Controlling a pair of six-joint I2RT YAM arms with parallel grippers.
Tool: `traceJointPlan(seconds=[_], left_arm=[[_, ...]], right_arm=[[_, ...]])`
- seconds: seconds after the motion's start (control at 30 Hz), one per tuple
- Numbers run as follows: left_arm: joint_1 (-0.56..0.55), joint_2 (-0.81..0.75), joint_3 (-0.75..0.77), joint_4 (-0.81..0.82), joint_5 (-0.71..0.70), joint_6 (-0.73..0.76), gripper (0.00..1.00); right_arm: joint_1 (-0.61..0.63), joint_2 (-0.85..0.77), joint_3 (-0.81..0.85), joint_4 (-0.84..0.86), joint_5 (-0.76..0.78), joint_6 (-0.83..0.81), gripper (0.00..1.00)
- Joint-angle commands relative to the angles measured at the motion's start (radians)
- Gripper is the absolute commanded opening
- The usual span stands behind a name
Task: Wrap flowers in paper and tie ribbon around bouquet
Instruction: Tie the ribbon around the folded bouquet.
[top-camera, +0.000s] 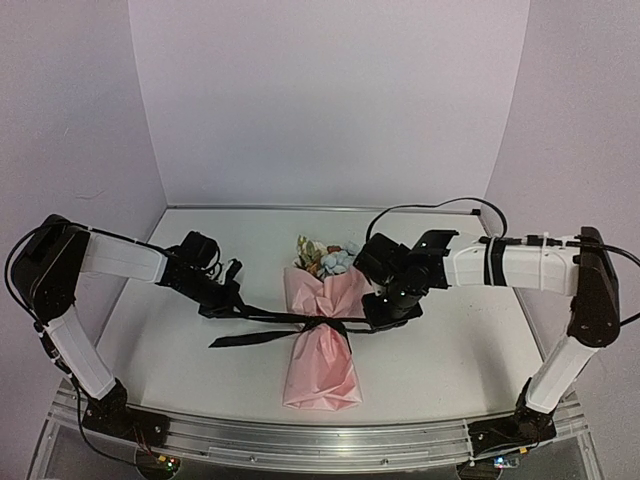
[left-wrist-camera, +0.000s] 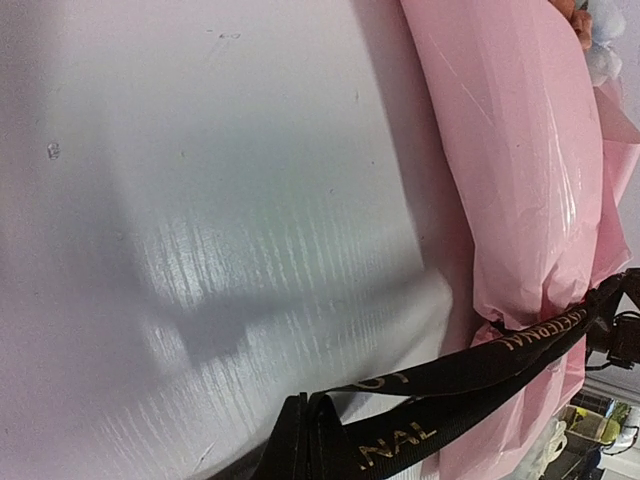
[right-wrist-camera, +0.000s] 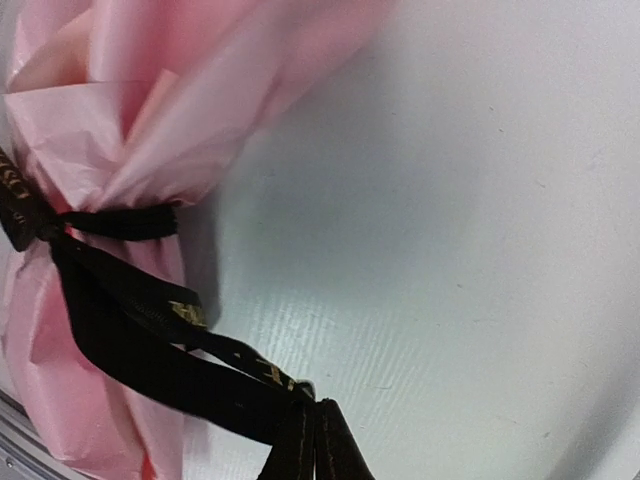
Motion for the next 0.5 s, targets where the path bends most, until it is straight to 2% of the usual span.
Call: traceJointPlan(seconds=[0.0, 0.3, 0.47], left_arm=[[0.032, -0.011, -0.017, 0.003, -0.046, -0.008, 0.0], [0.044, -0.018, -0.029, 0.0, -0.048, -0.016, 0.0], [0.046, -0.015, -0.03, 0.005, -0.034, -0.018, 0.0]], right_arm=[[-0.032, -0.071, -0.074, -0.1, 0.127, 0.032, 0.0], [-0.07, -0.135, -0.212, -0.094, 0.202, 0.087, 0.0], [-0.084, -0.139, -0.252, -0.031, 0.134, 0.116, 0.0]])
